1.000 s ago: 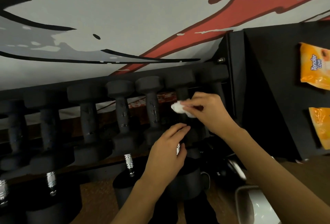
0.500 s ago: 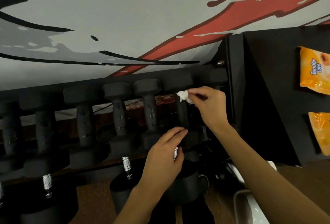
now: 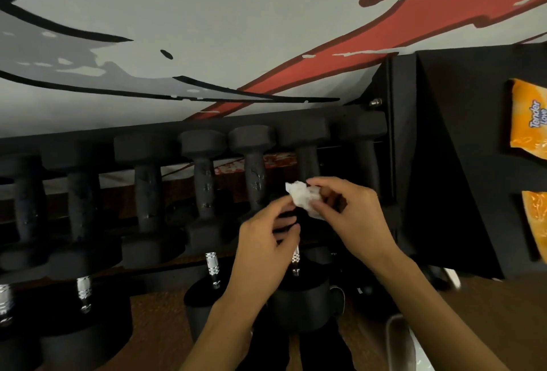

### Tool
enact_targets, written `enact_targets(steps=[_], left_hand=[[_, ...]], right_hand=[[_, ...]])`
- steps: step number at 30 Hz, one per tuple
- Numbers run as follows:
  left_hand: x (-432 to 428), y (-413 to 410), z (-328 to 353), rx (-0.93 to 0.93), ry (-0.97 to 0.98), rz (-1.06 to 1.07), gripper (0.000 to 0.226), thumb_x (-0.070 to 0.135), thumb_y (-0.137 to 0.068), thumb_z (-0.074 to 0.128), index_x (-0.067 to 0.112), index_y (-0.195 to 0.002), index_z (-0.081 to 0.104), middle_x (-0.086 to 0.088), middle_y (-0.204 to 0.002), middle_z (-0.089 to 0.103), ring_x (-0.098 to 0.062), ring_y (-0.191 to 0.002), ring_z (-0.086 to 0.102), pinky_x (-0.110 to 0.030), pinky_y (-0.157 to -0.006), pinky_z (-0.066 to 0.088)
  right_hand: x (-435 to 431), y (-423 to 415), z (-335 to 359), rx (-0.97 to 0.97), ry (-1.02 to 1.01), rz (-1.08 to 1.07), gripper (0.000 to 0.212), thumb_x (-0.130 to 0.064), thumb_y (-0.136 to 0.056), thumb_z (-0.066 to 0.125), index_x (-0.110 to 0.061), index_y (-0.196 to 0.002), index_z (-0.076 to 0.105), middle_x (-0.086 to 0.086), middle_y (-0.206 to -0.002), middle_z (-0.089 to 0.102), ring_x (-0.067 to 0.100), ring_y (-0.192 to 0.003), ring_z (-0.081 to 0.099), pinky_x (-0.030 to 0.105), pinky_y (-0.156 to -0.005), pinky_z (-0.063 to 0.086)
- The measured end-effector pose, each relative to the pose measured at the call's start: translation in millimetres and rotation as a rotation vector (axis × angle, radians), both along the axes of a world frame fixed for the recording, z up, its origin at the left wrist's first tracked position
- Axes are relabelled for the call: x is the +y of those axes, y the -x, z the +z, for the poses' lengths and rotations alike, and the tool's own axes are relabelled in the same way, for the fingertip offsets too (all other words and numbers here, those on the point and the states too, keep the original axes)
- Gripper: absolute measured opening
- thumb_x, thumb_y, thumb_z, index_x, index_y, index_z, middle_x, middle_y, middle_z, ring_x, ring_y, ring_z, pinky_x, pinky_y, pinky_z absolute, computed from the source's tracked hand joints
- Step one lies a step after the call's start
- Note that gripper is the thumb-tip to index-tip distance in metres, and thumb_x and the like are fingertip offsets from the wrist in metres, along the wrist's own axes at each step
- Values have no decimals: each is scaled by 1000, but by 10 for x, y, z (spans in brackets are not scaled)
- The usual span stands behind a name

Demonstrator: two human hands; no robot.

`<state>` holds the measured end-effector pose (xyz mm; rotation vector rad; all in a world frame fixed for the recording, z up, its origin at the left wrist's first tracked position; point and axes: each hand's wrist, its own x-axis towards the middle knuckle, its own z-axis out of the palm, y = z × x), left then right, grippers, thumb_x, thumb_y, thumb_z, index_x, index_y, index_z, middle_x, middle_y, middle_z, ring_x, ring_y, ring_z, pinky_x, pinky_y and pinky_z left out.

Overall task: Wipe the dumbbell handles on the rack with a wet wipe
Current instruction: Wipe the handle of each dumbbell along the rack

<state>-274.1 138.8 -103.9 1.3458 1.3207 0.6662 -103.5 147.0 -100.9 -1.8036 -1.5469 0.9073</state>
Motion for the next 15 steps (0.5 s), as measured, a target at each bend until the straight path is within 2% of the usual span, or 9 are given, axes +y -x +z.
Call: enact_targets(steps=[3, 6, 8, 11, 13, 15], left_hand=[[12, 92, 75, -18, 11, 62, 41, 9, -85, 71, 23, -122, 62, 10, -102, 69, -2, -87, 69, -15, -69, 54], [-4, 212, 97, -30, 35, 105, 22, 15, -83, 72, 24, -104, 70, 10, -88, 72, -7, -79, 70, -29, -69, 59], [-20, 296, 102, -56, 70, 117, 13, 17, -84, 71, 23, -96, 71, 7, -83, 73, -11, -76, 71, -37, -69, 60], [-30, 373, 147, -102, 80, 176, 10, 11, -86, 69, 17, -93, 70, 3, -82, 74, -12, -73, 72, -30, -65, 59], [6, 421, 161, -93, 53, 234, 12, 8, -86, 68, 17, -95, 68, 3, -83, 73, -12, -73, 72, -26, -64, 59], [73, 482, 116, -48, 19, 277, 19, 8, -85, 69, 21, -99, 65, 4, -88, 71, -13, -75, 72, -31, -65, 60]], right_hand=[[-92, 209, 87, 73, 48, 49, 23, -8, -80, 76, -19, -101, 74, -13, -88, 68, 4, -82, 62, 10, -72, 46], [-208, 333, 124, 68, 69, 72, 11, -16, -80, 77, -20, -90, 73, -13, -84, 66, 6, -84, 62, 15, -72, 49], [-254, 380, 132, 82, 69, 37, 11, -19, -78, 79, -20, -83, 69, -12, -84, 64, 8, -84, 62, 15, -71, 49], [-247, 445, 137, 104, 66, -14, 18, -12, -76, 80, -21, -79, 65, -10, -84, 64, 8, -81, 64, 16, -67, 51], [-173, 480, 151, 147, 78, -78, 22, -4, -77, 77, -22, -77, 63, -6, -77, 66, 11, -70, 65, 27, -63, 55], [-16, 496, 138, 170, 51, -138, 24, 0, -79, 72, -21, -78, 62, -3, -74, 66, 15, -68, 65, 36, -63, 57]])
